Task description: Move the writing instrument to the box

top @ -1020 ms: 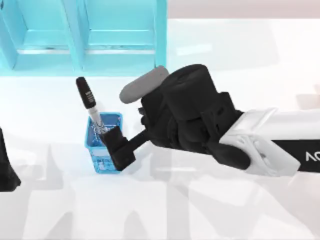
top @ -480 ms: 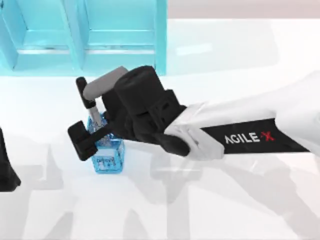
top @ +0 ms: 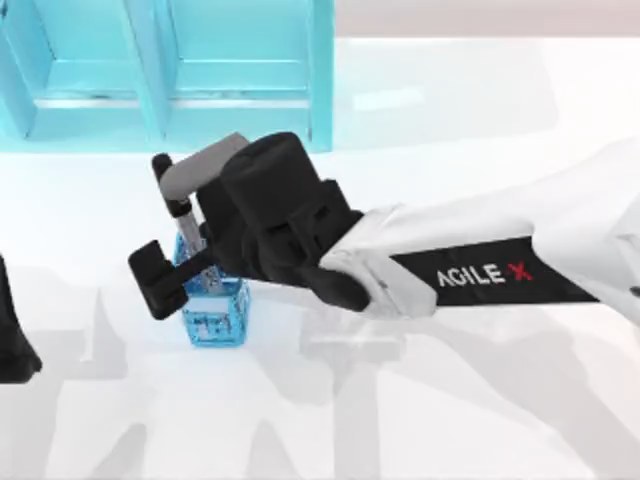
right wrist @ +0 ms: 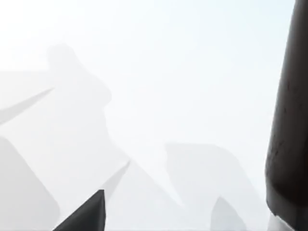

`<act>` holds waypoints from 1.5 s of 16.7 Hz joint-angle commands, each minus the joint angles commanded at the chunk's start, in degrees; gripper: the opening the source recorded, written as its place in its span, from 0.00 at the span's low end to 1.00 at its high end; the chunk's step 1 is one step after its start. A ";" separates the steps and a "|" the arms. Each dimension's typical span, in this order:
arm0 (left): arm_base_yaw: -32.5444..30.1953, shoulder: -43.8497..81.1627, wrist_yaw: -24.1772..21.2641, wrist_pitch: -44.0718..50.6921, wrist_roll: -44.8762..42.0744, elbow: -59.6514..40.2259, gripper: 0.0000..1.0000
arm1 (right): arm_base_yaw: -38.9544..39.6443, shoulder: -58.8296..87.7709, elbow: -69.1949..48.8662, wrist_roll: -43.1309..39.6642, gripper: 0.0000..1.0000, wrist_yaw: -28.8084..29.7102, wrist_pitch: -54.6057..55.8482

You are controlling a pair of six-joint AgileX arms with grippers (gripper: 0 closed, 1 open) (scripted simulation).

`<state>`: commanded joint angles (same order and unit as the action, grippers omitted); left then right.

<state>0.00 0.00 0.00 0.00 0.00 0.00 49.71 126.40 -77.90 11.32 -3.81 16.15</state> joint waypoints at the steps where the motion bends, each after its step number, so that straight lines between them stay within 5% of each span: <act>1: 0.00 0.00 0.00 0.00 0.00 0.00 1.00 | 0.00 0.00 0.00 0.00 0.77 0.00 0.00; 11: 0.00 0.00 0.00 0.00 0.00 0.00 1.00 | 0.00 0.00 0.00 0.00 0.02 0.00 0.00; 25: 0.00 0.00 0.00 0.00 0.00 0.00 1.00 | -4.80 -6.85 0.83 -3.25 0.00 -2.75 -5.62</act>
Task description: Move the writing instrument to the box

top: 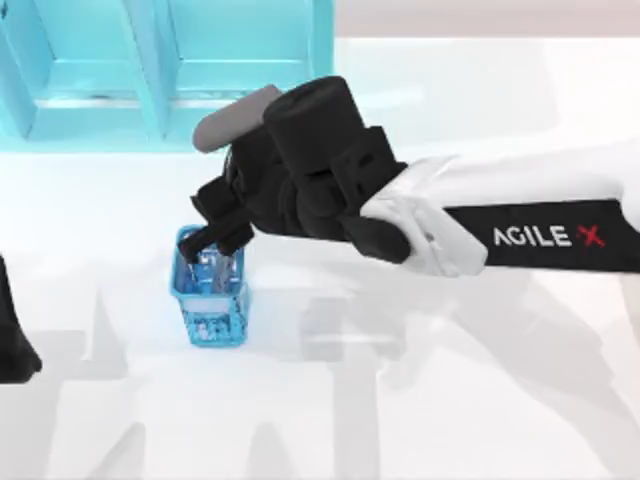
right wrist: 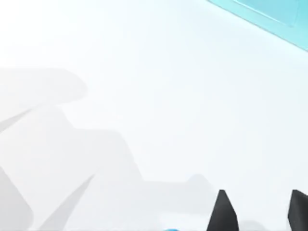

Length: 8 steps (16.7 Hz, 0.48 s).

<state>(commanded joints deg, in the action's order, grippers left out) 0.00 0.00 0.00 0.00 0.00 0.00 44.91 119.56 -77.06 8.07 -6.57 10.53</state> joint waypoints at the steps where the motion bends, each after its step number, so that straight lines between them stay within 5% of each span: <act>1: 0.00 0.00 0.00 0.00 0.00 0.00 1.00 | -1.36 -2.67 0.53 -0.54 0.00 -1.05 -2.12; 8: 0.00 0.00 0.00 0.00 0.00 0.00 1.00 | -10.21 -24.27 4.29 -3.94 0.00 -8.50 -18.52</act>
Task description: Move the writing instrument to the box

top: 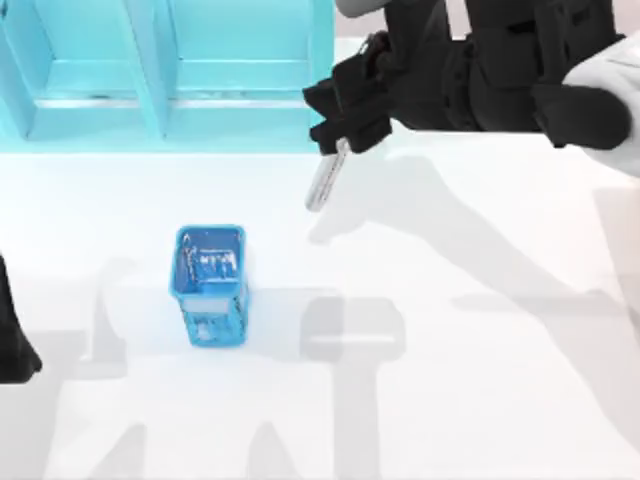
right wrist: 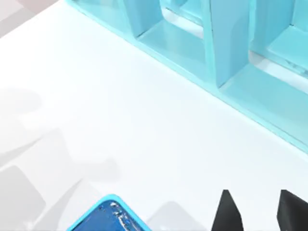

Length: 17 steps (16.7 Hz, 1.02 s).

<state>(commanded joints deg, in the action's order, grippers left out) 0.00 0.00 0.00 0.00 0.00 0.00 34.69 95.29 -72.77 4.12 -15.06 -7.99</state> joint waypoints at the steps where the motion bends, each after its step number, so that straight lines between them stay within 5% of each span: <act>1: 0.00 0.00 0.00 0.00 0.00 0.00 1.00 | -0.82 -1.19 0.52 -0.76 0.00 -1.31 -1.24; 10: 0.00 0.00 0.00 0.00 0.00 0.00 1.00 | -4.94 -2.55 0.99 -4.29 0.00 -3.53 -4.79; 17: 0.00 0.00 0.00 0.00 0.00 0.00 1.00 | -34.30 -9.24 1.89 -21.39 0.00 -11.58 -20.09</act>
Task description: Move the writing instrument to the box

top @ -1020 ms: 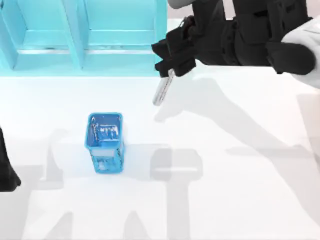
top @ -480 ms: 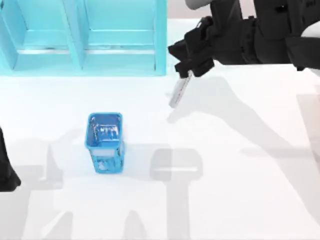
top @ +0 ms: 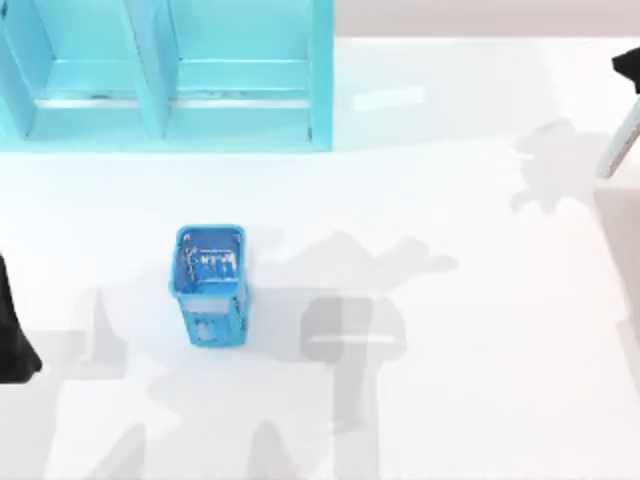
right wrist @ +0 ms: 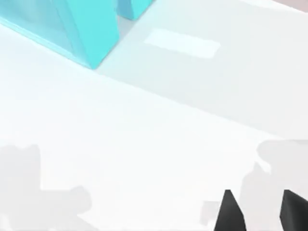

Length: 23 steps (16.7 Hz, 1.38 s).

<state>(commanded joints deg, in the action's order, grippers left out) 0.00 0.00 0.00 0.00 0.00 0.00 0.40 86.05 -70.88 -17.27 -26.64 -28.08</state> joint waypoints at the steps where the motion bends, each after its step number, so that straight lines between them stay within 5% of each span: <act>1: 0.00 0.00 0.00 0.00 0.00 0.00 1.00 | -5.62 -1.64 0.34 -2.91 0.00 -1.43 -2.48; 5: 0.00 0.00 0.00 0.00 0.00 0.00 1.00 | -24.64 -8.30 2.69 -13.62 0.00 -6.33 -11.77; 9: 0.00 0.00 0.00 0.00 0.00 0.00 1.00 | -34.36 -12.75 4.96 -20.70 0.00 -8.90 -18.04; 17: 0.00 0.00 0.00 0.00 0.00 0.00 1.00 | -34.75 -12.71 5.98 -21.07 0.00 -8.80 -18.03; 23: 0.00 0.00 0.00 0.00 0.00 0.00 1.00 | -32.36 -11.42 14.07 -18.77 0.00 -7.27 -4.92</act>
<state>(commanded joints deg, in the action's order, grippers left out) 0.00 0.00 0.00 0.00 0.00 0.00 -31.96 74.63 -56.81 -36.03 -33.91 -33.00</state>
